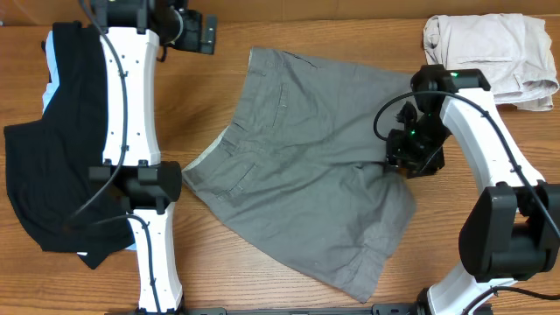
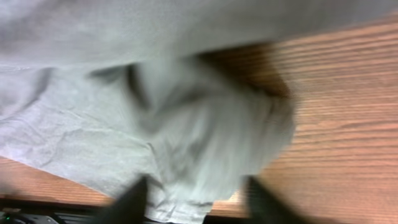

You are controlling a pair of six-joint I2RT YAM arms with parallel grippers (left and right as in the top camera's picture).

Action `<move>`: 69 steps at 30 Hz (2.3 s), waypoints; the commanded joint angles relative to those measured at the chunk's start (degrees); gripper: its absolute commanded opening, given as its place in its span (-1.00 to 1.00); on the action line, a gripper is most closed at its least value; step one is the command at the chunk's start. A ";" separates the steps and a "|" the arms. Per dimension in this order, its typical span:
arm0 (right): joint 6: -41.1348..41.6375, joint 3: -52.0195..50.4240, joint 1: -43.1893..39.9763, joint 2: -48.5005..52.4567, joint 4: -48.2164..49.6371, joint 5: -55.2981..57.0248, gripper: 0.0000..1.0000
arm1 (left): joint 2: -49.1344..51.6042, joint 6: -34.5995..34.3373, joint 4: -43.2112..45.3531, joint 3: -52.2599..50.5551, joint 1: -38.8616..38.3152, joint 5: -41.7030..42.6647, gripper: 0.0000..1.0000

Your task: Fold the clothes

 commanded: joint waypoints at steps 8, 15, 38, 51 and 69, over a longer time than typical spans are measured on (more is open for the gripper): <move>-0.17 0.63 -0.02 -0.96 5.31 -2.86 0.62 | 4.94 8.72 14.80 -11.72 -6.62 4.70 0.92; 0.07 0.63 -0.02 -0.96 8.98 -3.45 0.55 | 11.26 18.73 18.25 -13.51 -10.69 7.61 0.86; 2.29 0.61 -0.02 -0.96 15.45 -5.55 0.60 | 25.33 -1.36 13.60 -13.57 -7.67 -5.03 1.00; 5.88 -0.33 0.02 -0.92 24.00 -5.51 0.71 | 25.90 -9.55 10.16 -12.66 2.03 5.51 1.00; 8.15 13.11 0.02 -26.62 8.96 -4.92 1.00 | 3.48 -8.48 -11.69 16.11 1.70 1.18 1.00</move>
